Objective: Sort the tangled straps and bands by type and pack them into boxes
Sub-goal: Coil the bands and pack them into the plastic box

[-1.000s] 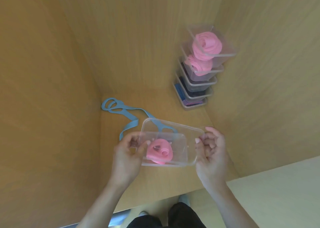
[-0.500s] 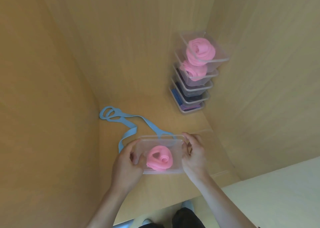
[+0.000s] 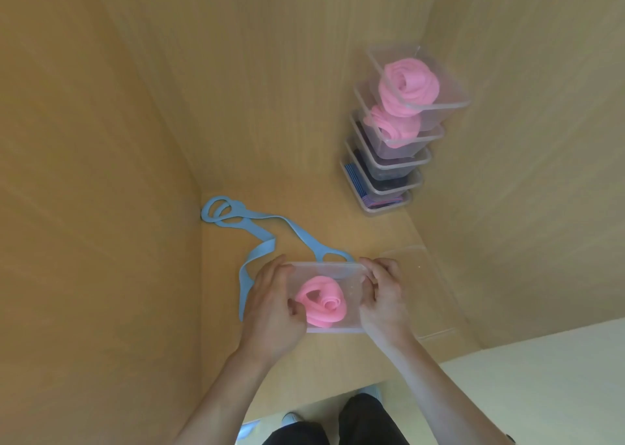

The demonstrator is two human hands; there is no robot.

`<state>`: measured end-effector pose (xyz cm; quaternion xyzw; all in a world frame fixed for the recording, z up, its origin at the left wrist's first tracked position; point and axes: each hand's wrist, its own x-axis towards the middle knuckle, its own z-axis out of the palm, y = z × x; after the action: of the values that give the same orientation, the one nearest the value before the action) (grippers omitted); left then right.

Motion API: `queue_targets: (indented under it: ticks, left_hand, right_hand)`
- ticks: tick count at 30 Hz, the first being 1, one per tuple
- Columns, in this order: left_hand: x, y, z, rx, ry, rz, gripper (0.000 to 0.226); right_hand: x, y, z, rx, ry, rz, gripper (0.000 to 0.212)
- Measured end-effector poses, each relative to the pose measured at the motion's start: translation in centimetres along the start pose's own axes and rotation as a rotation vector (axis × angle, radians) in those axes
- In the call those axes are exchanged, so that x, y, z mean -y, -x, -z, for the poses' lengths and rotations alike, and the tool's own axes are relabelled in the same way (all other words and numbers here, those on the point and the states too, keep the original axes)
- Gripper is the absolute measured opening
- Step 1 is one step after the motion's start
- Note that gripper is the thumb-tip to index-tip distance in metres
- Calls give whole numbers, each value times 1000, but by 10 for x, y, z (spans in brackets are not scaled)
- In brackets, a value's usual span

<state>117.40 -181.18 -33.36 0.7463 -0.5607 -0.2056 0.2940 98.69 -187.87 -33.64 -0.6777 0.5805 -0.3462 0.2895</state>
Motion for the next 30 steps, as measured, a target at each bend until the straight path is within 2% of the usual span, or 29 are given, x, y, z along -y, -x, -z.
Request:
queue_targets:
  ticks: [3, 8, 11, 14, 16, 19, 25, 28, 30]
  left_hand:
    - [-6, -2, -7, 54, -15, 0, 72]
    - [-8, 2, -13, 56, -89, -16, 68]
    - [-6, 3, -14, 46, -131, -28, 72]
    - [-4, 3, -15, 64, -203, -47, 64]
    - [-4, 2, -15, 86, -233, -65, 61]
    - [-6, 1, -14, 101, -260, -72, 66]
    - [-8, 2, -15, 108, -311, -50, 68]
    - [-9, 2, -16, 92, -305, -41, 69]
    - [-8, 1, -19, 73, -300, -44, 68]
  right_hand:
    - [-2, 0, -3, -31, -48, -42, 36]
    - [-5, 2, -5, -17, -110, -87, 43]
    - [-3, 4, -4, 38, 41, 61, 51]
    - [-6, 1, -1, 228, 303, 251, 51]
    - [-6, -1, 1, 362, 469, 328, 63]
    - [-3, -4, 3, 448, 634, 424, 75]
    - [-2, -9, 6, 591, 716, 468, 95]
    - [-1, -9, 7, 608, 725, 494, 108]
    - [1, -10, 8, 595, 720, 565, 108]
